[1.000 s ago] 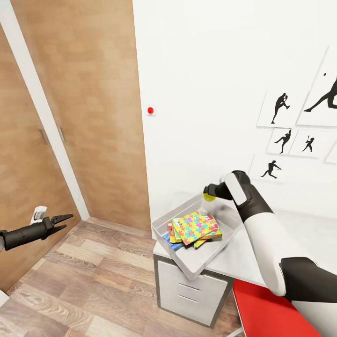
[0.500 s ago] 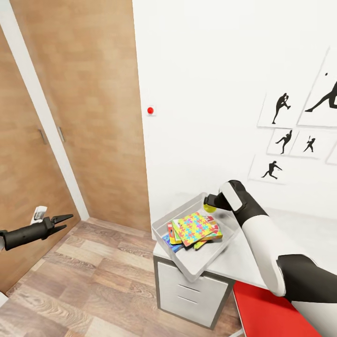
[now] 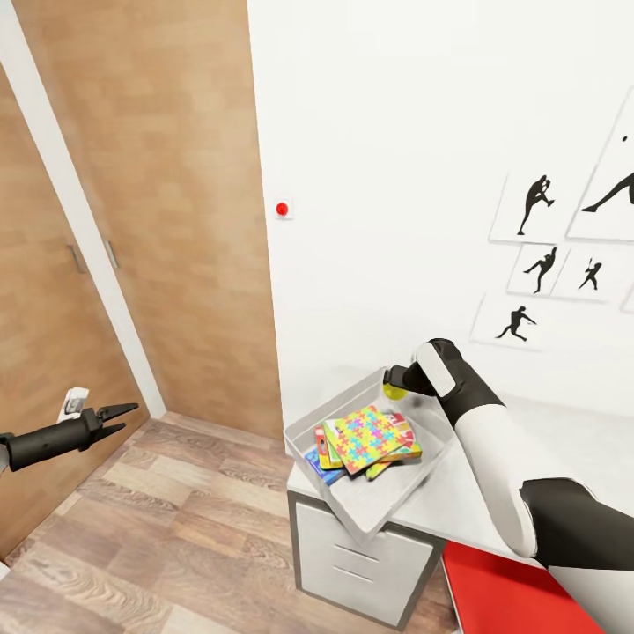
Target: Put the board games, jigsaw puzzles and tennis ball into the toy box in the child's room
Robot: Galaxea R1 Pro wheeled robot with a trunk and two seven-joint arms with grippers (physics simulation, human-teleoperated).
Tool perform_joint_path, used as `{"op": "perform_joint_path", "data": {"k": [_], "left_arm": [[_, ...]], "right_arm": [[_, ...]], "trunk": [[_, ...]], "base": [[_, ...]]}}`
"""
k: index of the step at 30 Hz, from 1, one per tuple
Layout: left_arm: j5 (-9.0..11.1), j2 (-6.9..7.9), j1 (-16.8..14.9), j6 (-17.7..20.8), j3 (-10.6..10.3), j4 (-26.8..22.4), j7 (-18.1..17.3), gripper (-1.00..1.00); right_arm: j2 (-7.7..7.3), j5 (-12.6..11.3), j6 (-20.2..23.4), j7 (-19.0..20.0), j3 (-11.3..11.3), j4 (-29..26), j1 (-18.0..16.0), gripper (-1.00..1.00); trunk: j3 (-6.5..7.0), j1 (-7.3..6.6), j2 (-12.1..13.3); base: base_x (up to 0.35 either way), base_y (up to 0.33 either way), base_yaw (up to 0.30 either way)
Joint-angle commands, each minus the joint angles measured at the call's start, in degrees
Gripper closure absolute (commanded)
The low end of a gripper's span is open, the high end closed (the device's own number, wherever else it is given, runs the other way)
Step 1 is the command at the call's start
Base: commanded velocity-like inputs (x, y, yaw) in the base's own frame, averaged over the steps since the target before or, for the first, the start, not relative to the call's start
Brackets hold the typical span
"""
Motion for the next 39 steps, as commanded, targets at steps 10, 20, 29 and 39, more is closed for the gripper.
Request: {"op": "perform_joint_path", "data": {"k": [10, 20, 29, 39], "left_arm": [[0.1, -0.04, -0.1, 0.5, 0.0, 0.0, -0.1, -1.0], [0.1, 0.04, -0.1, 0.4, 0.1, 0.0, -0.2, -1.0], [0.1, 0.04, -0.1, 0.4, 0.1, 0.0, -0.2, -1.0], [0.1, 0.04, -0.1, 0.4, 0.1, 0.0, -0.3, -1.0]], "right_arm": [[-0.02, -0.8, 0.0, -0.7, 0.2, 0.0, -0.1, 1.0], [0.06, -0.8, 0.0, -0.7, 0.2, 0.0, -0.1, 1.0], [0.15, -0.7, 0.0, -0.7, 0.3, 0.0, -0.1, 1.0], [0.19, 0.7, 0.0, -0.7, 0.2, 0.0, -0.1, 1.0]], "trunk": [[-0.13, 0.04, -0.1], [-0.13, 0.04, -0.1], [-0.13, 0.04, -0.1], [-0.13, 0.04, -0.1]], "base": [[0.079, -0.003, 0.0], [0.025, -0.002, 0.0], [0.053, 0.0, 0.0], [0.026, 0.0, 0.0]]}}
